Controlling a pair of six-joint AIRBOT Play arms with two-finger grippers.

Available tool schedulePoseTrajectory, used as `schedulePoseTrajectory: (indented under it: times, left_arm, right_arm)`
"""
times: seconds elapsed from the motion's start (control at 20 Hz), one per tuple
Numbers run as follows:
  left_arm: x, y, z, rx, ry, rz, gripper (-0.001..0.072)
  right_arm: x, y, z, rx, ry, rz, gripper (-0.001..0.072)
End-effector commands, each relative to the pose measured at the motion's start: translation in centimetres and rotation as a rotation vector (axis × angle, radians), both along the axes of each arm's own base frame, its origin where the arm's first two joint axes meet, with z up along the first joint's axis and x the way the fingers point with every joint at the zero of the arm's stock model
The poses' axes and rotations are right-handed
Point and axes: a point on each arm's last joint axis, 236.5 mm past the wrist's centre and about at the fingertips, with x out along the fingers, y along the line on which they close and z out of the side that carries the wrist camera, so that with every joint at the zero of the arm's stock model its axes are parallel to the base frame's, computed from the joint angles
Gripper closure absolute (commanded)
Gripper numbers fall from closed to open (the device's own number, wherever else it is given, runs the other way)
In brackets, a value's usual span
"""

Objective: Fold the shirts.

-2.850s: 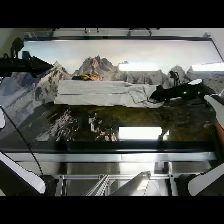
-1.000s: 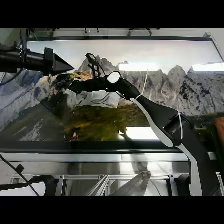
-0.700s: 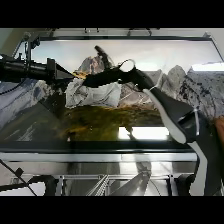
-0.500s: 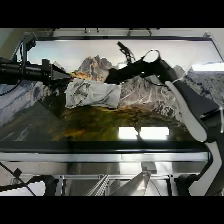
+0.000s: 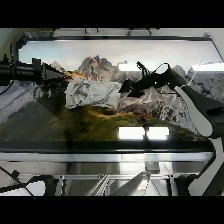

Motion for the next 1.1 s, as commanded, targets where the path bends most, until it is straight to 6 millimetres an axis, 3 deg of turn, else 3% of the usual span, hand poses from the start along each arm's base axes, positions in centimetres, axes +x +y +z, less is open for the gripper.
schedulePoseTrajectory:
  times: [0.0,0.2,0.25,0.3,0.35,0.45,0.55,0.6,0.7,0.8,0.9,0.95,1.0,1.05]
  left_arm:
    - [0.2,0.1,0.0,0.006,-0.024,-0.002,0.0689]
    - [0.2,0.1,0.0,0.008,-0.029,-0.003,0.0690]
    - [0.2,0.1,0.0,0.008,-0.029,-0.002,0.0690]
    - [0.1,0.1,0.0,0.007,-0.028,-0.005,0.0689]
    - [0.0,0.1,0.1,0.006,-0.025,-0.009,0.0689]
    - [-0.2,0.0,0.1,0.005,-0.022,-0.017,0.0690]
    - [-0.6,-0.1,0.1,0.002,-0.013,-0.034,0.0690]
    - [-0.8,-0.1,0.1,0.001,-0.010,-0.041,0.0690]
    - [-1.2,-0.2,0.1,-0.001,-0.003,-0.056,0.0690]
    - [-1.2,-0.2,0.1,-0.002,-0.002,-0.056,0.0690]
    - [-1.2,-0.2,0.1,-0.004,0.006,-0.052,0.0690]
    - [-1.2,-0.2,0.1,-0.005,0.013,-0.050,0.0690]
    - [-1.4,-0.3,0.1,-0.009,0.022,-0.055,0.0690]
    - [-1.8,-0.4,0.1,-0.011,0.032,-0.069,0.0690]
  right_arm:
    - [0.0,2.7,-2.4,0.056,0.059,-0.059,0.0040]
    - [0.9,6.8,-3.0,0.147,0.052,-0.137,0.0045]
    - [1.2,7.8,-2.3,0.198,0.036,-0.138,0.0088]
    - [1.4,8.5,-1.2,0.252,0.015,-0.134,0.0355]
    - [1.7,9.0,0.1,0.301,-0.021,-0.119,0.0667]
    - [1.7,9.1,2.5,0.351,-0.049,-0.095,0.0696]
    - [0.0,8.1,6.3,0.377,-0.050,-0.004,0.0697]
    - [-1.3,7.1,9.2,0.394,-0.046,0.052,0.0697]
    - [-3.7,4.6,17.8,0.440,-0.132,0.145,0.0696]
    - [-4.2,0.7,28.0,0.454,-0.361,0.104,0.0696]
    - [-4.2,-4.4,35.0,0.396,-0.572,0.000,0.0696]
    - [-4.0,-7.9,36.4,0.309,-0.613,-0.092,0.0696]
    - [-3.8,-11.8,35.7,0.181,-0.575,-0.204,0.0696]
    - [-3.7,-17.1,33.5,0.006,-0.496,-0.343,0.0696]
